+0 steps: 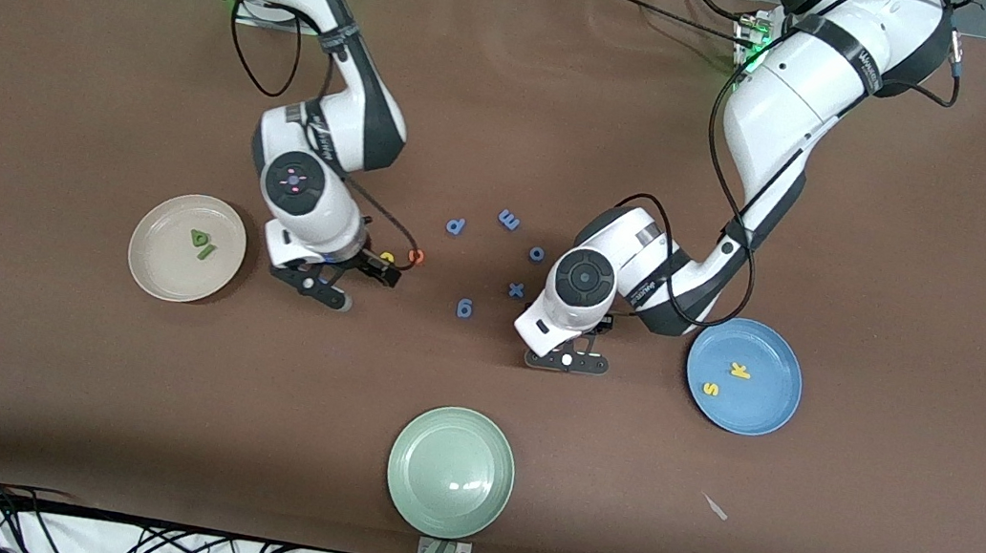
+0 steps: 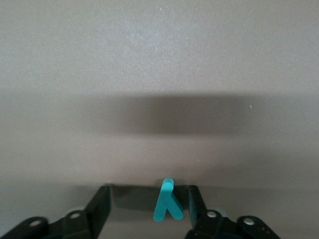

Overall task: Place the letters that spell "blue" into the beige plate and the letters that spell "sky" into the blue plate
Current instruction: 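Grasp the yellow u with the right gripper while the left gripper lifts the y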

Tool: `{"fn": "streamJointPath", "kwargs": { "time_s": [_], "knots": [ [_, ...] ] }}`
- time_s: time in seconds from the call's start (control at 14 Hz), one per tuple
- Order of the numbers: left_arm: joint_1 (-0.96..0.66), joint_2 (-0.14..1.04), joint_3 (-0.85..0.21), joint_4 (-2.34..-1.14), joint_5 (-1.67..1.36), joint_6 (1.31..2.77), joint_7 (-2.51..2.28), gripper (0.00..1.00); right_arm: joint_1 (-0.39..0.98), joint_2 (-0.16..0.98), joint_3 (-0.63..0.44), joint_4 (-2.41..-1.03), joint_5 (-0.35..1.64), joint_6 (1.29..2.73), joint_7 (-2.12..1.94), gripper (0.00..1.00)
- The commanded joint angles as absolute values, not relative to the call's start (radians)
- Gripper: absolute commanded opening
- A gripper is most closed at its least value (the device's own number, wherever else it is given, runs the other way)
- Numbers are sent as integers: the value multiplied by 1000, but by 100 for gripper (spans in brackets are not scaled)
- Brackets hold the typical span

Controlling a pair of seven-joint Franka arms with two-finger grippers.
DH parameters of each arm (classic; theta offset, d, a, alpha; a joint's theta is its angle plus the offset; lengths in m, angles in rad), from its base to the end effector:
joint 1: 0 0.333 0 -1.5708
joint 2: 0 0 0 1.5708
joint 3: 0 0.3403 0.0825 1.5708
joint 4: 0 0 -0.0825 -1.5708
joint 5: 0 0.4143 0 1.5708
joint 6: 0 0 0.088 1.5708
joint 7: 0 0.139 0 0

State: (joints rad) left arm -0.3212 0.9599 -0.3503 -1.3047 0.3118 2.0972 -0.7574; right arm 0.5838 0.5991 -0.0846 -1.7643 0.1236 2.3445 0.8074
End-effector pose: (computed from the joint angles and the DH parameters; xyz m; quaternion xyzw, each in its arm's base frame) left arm 0.6478 -0.4168 0.1345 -0.9982 -0.0186 0.0515 0.0227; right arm 0.6066 0.3400 0.1910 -0.9817 0.1893 0.0182 0.0112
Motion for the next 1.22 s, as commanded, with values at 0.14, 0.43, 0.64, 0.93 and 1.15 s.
{"fn": "streamJointPath", "kwargs": {
  "time_s": [0.14,0.43,0.64,0.93,1.15],
  "knots": [
    [-331,957,-345,-1307,295,2091,-767,37,617,638,-92,-1775,133,2408,877,100],
    [-316,956,-353,-1308,272,2088,-752,11,620,618,-92,-1870,132,2475,877,99],
    [-295,939,-353,-1307,273,2076,-721,8,621,614,-91,-1896,132,2508,876,95],
    [-221,846,-354,-1302,273,1941,-591,8,621,601,-86,-1908,130,2505,873,70],
    [-135,793,-354,-1305,272,1844,-427,10,621,601,-77,-1908,130,2505,874,49]
  ]
}}
